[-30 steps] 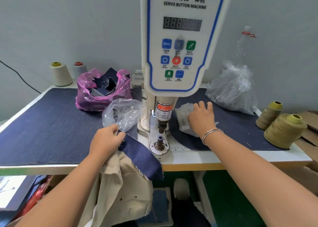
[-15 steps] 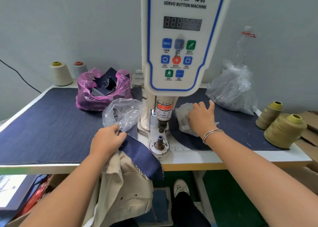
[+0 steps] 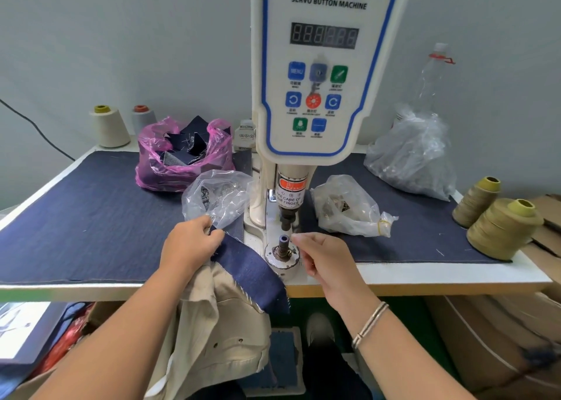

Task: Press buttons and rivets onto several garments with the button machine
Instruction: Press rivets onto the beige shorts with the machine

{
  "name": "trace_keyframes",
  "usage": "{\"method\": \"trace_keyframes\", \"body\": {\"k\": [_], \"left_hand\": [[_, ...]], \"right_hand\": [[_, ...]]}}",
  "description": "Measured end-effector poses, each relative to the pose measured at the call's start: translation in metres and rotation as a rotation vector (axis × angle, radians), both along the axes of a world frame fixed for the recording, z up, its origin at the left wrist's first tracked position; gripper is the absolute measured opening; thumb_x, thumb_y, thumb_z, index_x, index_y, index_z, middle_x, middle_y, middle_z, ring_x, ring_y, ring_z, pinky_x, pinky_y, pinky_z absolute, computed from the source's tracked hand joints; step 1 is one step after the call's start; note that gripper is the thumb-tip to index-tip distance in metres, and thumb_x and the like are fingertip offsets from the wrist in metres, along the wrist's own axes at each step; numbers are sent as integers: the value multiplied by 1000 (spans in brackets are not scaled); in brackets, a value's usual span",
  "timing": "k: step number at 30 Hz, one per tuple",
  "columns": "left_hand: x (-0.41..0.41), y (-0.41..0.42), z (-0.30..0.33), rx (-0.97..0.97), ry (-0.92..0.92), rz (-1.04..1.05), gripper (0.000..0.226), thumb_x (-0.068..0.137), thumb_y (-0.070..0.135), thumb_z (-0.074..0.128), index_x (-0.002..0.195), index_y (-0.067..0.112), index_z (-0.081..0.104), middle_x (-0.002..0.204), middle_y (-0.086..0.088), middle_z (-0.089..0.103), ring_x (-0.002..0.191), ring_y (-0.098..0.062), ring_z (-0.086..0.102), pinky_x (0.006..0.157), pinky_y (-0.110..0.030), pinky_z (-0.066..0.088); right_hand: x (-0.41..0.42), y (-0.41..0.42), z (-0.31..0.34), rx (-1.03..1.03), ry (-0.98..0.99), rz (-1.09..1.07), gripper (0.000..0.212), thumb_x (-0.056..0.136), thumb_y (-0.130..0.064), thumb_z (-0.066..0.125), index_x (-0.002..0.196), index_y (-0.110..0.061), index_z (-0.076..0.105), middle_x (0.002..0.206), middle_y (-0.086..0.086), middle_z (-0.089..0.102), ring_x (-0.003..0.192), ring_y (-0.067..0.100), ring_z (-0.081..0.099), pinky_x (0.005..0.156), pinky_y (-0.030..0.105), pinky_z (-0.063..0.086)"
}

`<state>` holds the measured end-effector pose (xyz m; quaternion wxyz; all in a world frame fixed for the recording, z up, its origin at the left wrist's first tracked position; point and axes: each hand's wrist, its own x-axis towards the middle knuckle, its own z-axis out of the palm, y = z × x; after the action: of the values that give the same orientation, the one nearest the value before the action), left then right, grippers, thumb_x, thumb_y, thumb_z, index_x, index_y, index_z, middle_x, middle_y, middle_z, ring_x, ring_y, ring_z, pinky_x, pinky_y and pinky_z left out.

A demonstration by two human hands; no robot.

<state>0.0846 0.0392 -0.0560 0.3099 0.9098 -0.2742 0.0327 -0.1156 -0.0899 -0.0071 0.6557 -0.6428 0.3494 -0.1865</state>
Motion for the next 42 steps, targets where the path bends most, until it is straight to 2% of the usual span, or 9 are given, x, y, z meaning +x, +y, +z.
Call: {"method": "trace_keyframes", "body": {"k": [5,8,11,14,24,35,38,40,42], "left_hand": [[1,0,-1,2,15,5,31,79,23,58,60,12,36,58,-7,50,64,-30,49,50,-31,29],[1,0,-1,0,12,8,31,79,24,58,60,12,36,58,-6,50,64,-29,49,50,-31,29],[0,0,-1,0,5,3,31,79,24,58,60,13,36,58,-6,49,65,-30,49,50,-31,27],[0,0,-1,-5,4,1,32,79,23,58,60,13,35,57,-5,48,63,-29,47,50,-31,27],[1,0,-2,-9,4,-8,32,79,24,58,60,12,36,58,-6,50,64,-30,50,50,-31,29],[2,0,-3,-7,7,-6,32,78,26,57,58,14,34,56,-4,48,62,-28,46,51,-31,29],[1,1,-3,-19,2,-25,29,73,32,51,58,14,33,54,-3,46,60,-28,44,50,-30,28],[1,2,-3,-31,1,-24,32,76,27,56,59,15,33,54,-3,45,61,-29,45,50,-31,28],[0,2,-1,-42,-6,-22,33,77,23,58,59,15,32,53,-2,44,58,-27,42,50,-31,27]], "right_hand": [[5,1,3,185,-78,-22,35,89,-18,62,55,-18,57,51,-4,43,43,6,33,40,17,23],[8,5,4,267,-109,-8,26,90,-16,62,65,-11,55,56,-1,44,40,7,33,38,17,21],[9,5,5,376,-122,-25,12,90,-13,62,80,-6,63,61,2,50,36,7,36,35,16,23],[11,5,6,460,-121,-12,11,90,-15,62,89,-4,64,62,2,54,34,7,37,33,16,24],[10,3,7,870,-226,13,19,93,-18,55,82,-6,65,56,2,59,29,4,39,28,14,27],[9,5,15,1008,-268,-30,27,92,-16,56,73,-1,67,53,4,58,27,5,39,28,12,26],[9,7,19,1076,-301,-27,24,85,-12,58,67,1,67,52,3,53,27,6,38,28,12,27],[8,11,18,1124,-339,-43,20,78,-11,60,65,2,67,53,2,50,28,6,39,29,13,28],[7,20,16,1180,-394,-85,23,82,-11,56,67,3,68,55,2,50,29,6,40,30,12,29]]}}
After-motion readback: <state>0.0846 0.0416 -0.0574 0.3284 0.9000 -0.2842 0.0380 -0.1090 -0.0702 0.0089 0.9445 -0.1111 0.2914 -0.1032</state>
